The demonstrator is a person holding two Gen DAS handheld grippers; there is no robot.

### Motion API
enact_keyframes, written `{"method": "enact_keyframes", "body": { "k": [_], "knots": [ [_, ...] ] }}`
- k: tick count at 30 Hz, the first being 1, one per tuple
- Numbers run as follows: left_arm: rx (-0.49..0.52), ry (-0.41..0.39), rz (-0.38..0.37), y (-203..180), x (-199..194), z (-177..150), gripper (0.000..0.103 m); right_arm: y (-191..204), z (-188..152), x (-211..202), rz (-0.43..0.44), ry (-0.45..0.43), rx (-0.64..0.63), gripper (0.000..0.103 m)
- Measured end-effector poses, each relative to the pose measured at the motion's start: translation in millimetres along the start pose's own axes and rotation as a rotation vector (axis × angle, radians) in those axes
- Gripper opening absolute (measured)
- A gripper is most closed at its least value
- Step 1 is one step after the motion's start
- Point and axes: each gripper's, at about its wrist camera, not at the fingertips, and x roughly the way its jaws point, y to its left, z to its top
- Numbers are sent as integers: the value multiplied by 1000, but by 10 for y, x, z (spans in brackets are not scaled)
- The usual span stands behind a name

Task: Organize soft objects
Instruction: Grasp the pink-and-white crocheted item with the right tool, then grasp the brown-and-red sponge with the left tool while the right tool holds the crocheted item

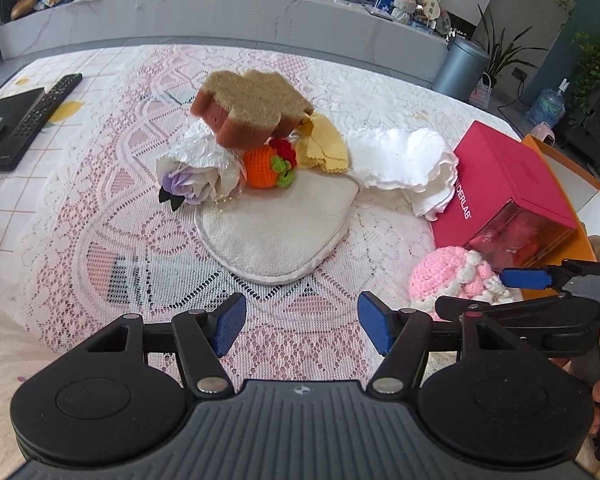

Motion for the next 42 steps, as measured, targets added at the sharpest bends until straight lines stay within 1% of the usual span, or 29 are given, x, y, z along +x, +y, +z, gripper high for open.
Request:
{"method": "enact_keyframes", "body": {
  "k": [3,6,8,9,11,14,17,20,22,25,26,28,30,33,35,37,39,42],
  "knots": [
    [-1,19,-8,21,66,13,76,42,6,117,1,23,-14,84],
    [-5,36,-19,32,119,16,76,83,3,179,7,33,-31,79],
    [-7,43,-21,39,140,15,76,89,1,174,16,28,-30,65],
    [-9,44,-22,45,142,16,76,86,1,154,17,22,-26,62],
    [-16,38,-27,56,130,20,76,94,0,107,4,9,-39,45],
    [-25,21,-37,68,92,39,76,149,8,24,-5,-9,-77,29],
    [-25,-20,-47,85,3,98,76,261,16,-122,36,-35,-112,27],
    [24,-83,-34,79,-91,228,76,381,90,-276,68,-84,-138,27],
    [121,-146,-18,45,-145,339,80,404,204,-307,92,-107,-127,28],
    [262,-209,71,10,-133,523,85,399,424,-312,112,-136,-106,28],
    [296,-226,97,19,-113,589,88,403,494,-317,106,-151,-108,28],
    [363,-266,137,44,-53,694,90,414,631,-326,105,-176,-111,29],
    [437,-304,155,58,37,759,95,411,752,-303,118,-184,-104,29],
    [557,-322,122,84,222,776,98,422,877,-227,116,-179,-96,30],
    [605,-312,143,86,350,781,98,423,918,-175,119,-169,-88,30],
    [603,-299,154,132,471,816,98,424,928,-121,129,-156,-79,31],
    [571,-277,164,187,575,881,98,426,931,-61,134,-139,-73,31],
    [571,-283,132,230,654,918,98,419,929,18,137,-117,-64,32]
  ]
}}
